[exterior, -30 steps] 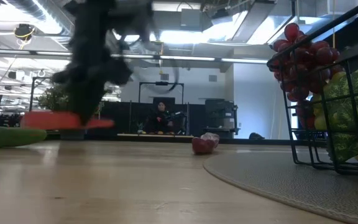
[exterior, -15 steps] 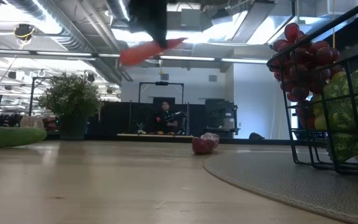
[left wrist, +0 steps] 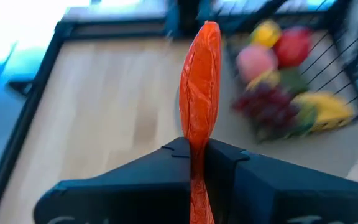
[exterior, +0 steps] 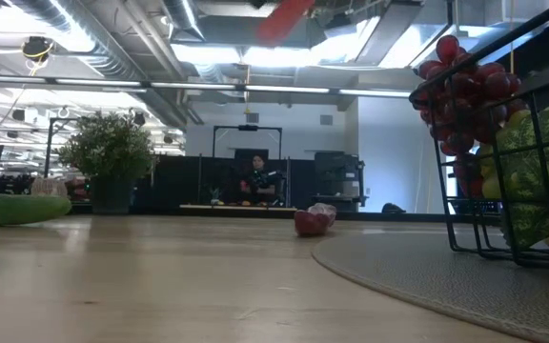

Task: Build produce basket
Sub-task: Put the carrot into the wire basket

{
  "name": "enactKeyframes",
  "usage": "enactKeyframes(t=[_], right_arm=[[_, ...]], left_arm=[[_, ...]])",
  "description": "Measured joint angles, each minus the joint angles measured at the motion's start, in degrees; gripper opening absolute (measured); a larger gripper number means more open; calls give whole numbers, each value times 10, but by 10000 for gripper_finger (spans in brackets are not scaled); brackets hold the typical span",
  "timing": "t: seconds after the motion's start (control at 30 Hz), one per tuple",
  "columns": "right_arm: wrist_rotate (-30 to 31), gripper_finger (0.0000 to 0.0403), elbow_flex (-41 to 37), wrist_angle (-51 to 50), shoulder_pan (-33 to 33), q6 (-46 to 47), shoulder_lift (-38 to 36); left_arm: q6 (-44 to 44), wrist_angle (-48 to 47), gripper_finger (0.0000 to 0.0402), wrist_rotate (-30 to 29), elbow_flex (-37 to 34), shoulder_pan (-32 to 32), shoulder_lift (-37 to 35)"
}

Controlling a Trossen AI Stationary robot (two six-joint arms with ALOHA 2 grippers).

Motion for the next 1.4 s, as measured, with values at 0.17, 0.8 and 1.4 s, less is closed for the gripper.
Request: enactKeyframes(t=[0.17,0.8,1.4], right_arm=[[-41,86,0,-3,0,69,-26],[-84,86,0,51,-66,-27,31],[-199,86,0,106,-113,-116,69]], left_arm=[[19,63,2,59,1,6,8],[64,109,2,89,0,16,31],[66,105,2,85,0,16,31]])
